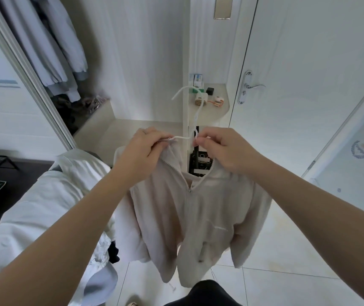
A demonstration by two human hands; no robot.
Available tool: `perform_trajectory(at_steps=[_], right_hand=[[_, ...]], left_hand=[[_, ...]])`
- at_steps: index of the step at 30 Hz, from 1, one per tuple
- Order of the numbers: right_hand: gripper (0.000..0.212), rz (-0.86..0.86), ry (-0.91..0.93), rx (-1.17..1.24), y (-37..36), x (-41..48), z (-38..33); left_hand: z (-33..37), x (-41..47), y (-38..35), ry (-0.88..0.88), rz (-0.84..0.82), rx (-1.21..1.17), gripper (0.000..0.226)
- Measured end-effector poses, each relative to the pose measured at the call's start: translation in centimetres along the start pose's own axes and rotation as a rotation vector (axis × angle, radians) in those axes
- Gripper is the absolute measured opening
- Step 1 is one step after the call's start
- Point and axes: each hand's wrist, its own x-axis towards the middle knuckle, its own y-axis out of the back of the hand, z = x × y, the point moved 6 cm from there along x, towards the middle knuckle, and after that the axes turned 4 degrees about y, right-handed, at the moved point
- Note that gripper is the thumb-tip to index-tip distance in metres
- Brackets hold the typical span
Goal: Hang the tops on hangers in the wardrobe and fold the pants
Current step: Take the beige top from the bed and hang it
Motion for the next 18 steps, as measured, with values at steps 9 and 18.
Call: perform_trajectory(at_steps=[9, 18], right_hand=[[0.026, 0.119, -0.02, 0.058, -0.5, 0.2, -1.2], [0.036, -0.12, -0.109, -0.122, -1.7, -1.8, 1.5]], left_hand=[[-1.9, -1.9, -2.9, 0.435, 0.282, -0.192, 0.02], [-3.3, -0.4, 0.7, 0.442, 0.36, -0.124, 0.01]])
